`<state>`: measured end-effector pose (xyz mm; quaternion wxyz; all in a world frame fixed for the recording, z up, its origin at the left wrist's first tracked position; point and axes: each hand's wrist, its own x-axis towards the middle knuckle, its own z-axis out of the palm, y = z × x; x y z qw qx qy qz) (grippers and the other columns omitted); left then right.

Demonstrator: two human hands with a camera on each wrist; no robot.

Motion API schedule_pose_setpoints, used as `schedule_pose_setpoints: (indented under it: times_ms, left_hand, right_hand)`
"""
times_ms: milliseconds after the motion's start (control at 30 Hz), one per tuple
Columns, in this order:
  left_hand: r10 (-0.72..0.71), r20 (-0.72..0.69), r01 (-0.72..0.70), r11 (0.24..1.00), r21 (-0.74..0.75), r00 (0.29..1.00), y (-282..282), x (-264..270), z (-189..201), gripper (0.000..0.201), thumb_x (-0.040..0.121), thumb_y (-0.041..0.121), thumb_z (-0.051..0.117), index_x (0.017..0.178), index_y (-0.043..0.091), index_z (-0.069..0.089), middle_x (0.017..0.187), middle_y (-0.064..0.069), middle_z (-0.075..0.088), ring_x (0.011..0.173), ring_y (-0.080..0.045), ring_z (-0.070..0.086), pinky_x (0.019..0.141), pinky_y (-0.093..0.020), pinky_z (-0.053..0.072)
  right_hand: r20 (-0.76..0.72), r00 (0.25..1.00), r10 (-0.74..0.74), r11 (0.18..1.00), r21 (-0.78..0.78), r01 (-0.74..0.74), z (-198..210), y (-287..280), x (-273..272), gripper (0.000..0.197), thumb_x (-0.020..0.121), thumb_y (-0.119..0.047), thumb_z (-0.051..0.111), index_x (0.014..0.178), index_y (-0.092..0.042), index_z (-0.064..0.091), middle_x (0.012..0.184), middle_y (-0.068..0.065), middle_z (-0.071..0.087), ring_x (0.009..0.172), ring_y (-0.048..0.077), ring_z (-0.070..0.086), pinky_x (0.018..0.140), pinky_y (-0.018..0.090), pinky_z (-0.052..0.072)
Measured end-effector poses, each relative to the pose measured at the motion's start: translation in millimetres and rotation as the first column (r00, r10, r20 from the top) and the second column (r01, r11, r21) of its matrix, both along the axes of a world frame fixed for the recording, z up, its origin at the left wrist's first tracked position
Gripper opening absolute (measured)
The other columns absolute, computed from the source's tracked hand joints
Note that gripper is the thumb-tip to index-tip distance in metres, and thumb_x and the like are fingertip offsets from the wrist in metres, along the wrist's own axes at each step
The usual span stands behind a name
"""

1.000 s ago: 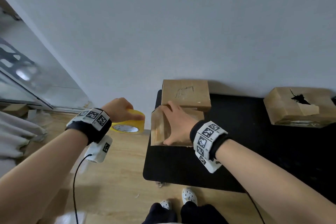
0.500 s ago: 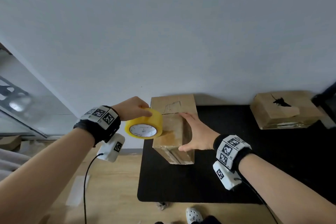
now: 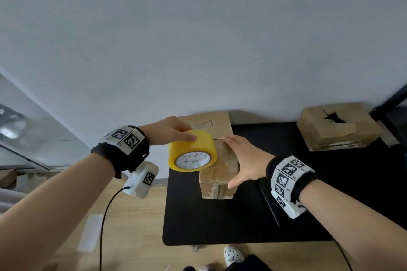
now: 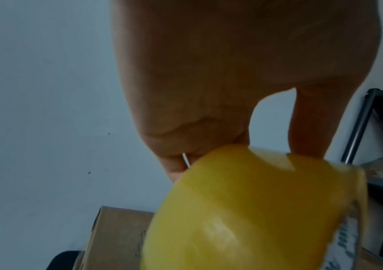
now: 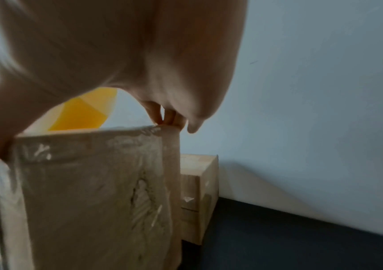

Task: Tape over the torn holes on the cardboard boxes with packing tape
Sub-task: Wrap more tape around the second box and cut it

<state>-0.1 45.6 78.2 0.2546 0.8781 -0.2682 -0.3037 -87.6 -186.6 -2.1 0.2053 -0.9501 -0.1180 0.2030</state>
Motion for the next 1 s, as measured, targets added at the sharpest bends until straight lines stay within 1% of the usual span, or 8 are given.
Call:
schedule_pose_setpoints:
  times_ms: [133, 233, 333, 433, 567, 733, 867, 1000]
  left_hand:
    - [-0.028, 0.033, 0.028, 1.0, 0.005, 0.999, 8.9, 4.5, -5.6, 0.065, 0.068, 0.063, 0.052, 0.066, -0.002, 0.05, 0.056, 0.006, 0.033, 0.051, -0.007, 0.031, 0.051, -0.016, 0.028]
    - [-0.05, 0.11, 0.032, 0.986, 0.161, 0.993, 21.0, 10.7, -18.7, 0.049, 0.077, 0.055, 0.058, 0.071, 0.007, 0.063, 0.052, 0.009, 0.043, 0.051, -0.006, 0.038, 0.055, -0.017, 0.032]
    - [-0.068, 0.128, 0.033, 0.966, 0.257, 0.989, 25.0, 8.5, -35.2, 0.041, 0.086, 0.045, 0.059, 0.075, 0.006, 0.064, 0.06, 0.003, 0.048, 0.056, -0.013, 0.041, 0.059, -0.024, 0.035]
    - [-0.056, 0.133, 0.019, 0.964, 0.264, 0.989, 23.9, 4.8, -50.0, 0.036, 0.087, 0.044, 0.058, 0.085, 0.01, 0.069, 0.074, -0.009, 0.063, 0.064, -0.016, 0.049, 0.066, -0.029, 0.043]
    - [-0.045, 0.135, 0.006, 0.961, 0.275, 0.99, 22.5, 6.9, -62.4, 0.038, 0.087, 0.046, 0.056, 0.098, 0.013, 0.071, 0.092, -0.009, 0.07, 0.085, -0.023, 0.062, 0.079, -0.034, 0.048]
    - [0.008, 0.131, -0.049, 0.947, 0.317, 0.991, 26.3, 9.4, -77.0, 0.038, 0.087, 0.046, 0.056, 0.107, 0.016, 0.069, 0.089, 0.002, 0.063, 0.083, -0.017, 0.057, 0.074, -0.026, 0.04]
    - [0.096, 0.103, -0.122, 0.952, 0.281, 0.99, 36.5, 9.3, -88.6, 0.035, 0.087, 0.042, 0.058, 0.107, 0.015, 0.069, 0.095, -0.003, 0.068, 0.083, -0.016, 0.058, 0.075, -0.025, 0.04]
    - [0.119, 0.108, -0.141, 0.964, 0.226, 0.987, 37.1, 7.5, -90.2, 0.032, 0.087, 0.036, 0.059, 0.107, 0.014, 0.069, 0.089, 0.001, 0.063, 0.083, -0.015, 0.055, 0.075, -0.024, 0.038]
  right_hand:
    - [-0.015, 1.0, -0.012, 0.999, 0.044, 0.012, -1.0, -5.3, -1.3, 0.131, 0.054, -0.05, 0.087, 0.152, -0.018, 0.006, 0.154, -0.004, 0.011, 0.141, 0.013, 0.015, 0.114, 0.028, 0.018]
    - [-0.042, 0.998, -0.039, 0.997, 0.07, 0.042, 1.7, -15.2, -2.9, 0.131, 0.051, -0.046, 0.089, 0.151, -0.021, 0.008, 0.151, -0.007, 0.015, 0.138, 0.011, 0.02, 0.114, 0.029, 0.022]
    - [-0.049, 0.998, -0.05, 0.997, 0.061, 0.053, 3.4, -21.8, -7.0, 0.131, 0.052, -0.044, 0.09, 0.151, -0.02, 0.008, 0.152, -0.006, 0.014, 0.139, 0.011, 0.019, 0.113, 0.026, 0.021]
    - [-0.063, 0.997, -0.054, 0.997, 0.051, 0.057, 3.6, -23.1, -6.8, 0.131, 0.053, -0.044, 0.09, 0.152, -0.02, 0.007, 0.153, -0.007, 0.012, 0.139, 0.011, 0.018, 0.111, 0.024, 0.019]
    - [-0.087, 0.995, -0.058, 0.997, 0.04, 0.062, 4.2, -24.8, -6.2, 0.132, 0.055, -0.044, 0.089, 0.152, -0.02, 0.003, 0.154, -0.007, 0.008, 0.141, 0.012, 0.016, 0.112, 0.026, 0.018]
    - [-0.084, 0.996, -0.029, 0.999, 0.026, 0.031, 3.5, -12.4, -2.3, 0.132, 0.057, -0.046, 0.087, 0.152, -0.019, 0.0, 0.156, -0.007, 0.003, 0.144, 0.012, 0.008, 0.116, 0.028, 0.015]
    - [-0.089, 0.996, 0.005, 1.0, -0.005, -0.006, 1.3, -3.4, 3.1, 0.132, 0.059, -0.047, 0.085, 0.152, -0.017, -0.003, 0.157, -0.007, -0.002, 0.145, 0.012, 0.002, 0.116, 0.028, 0.012]
    - [-0.098, 0.994, 0.043, 0.996, -0.078, -0.051, 3.9, -1.0, 2.5, 0.134, 0.062, -0.052, 0.082, 0.152, -0.015, -0.01, 0.159, -0.006, -0.012, 0.146, 0.014, -0.008, 0.12, 0.031, 0.006]
